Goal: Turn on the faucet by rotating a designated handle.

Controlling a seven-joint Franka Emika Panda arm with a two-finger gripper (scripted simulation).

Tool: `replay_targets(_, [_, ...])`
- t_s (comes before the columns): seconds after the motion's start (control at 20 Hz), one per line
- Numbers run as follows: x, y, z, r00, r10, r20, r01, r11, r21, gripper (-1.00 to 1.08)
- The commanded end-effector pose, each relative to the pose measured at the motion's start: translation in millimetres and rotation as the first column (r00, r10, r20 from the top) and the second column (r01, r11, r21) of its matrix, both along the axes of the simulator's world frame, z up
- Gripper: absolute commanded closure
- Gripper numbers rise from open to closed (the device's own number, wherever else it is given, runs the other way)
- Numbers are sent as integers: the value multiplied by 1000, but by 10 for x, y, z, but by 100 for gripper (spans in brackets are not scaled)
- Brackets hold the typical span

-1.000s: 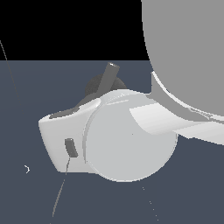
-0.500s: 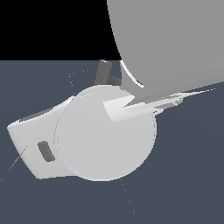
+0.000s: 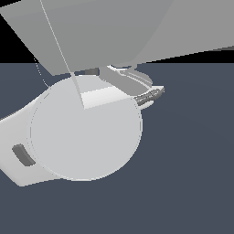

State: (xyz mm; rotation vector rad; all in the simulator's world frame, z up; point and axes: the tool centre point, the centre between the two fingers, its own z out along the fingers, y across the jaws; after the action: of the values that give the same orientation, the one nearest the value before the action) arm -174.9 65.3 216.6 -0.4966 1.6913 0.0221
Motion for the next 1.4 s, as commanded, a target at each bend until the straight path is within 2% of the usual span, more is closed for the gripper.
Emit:
replay_targets(0.0, [310,-443,655,880,-465,97,419,856,304,108])
replay_targets(0.05, [263,-586,388,880,-461,114,426,873,239,108])
replay_targets(1.35, [365,-10,608,880,-464,102,421,861,285,108])
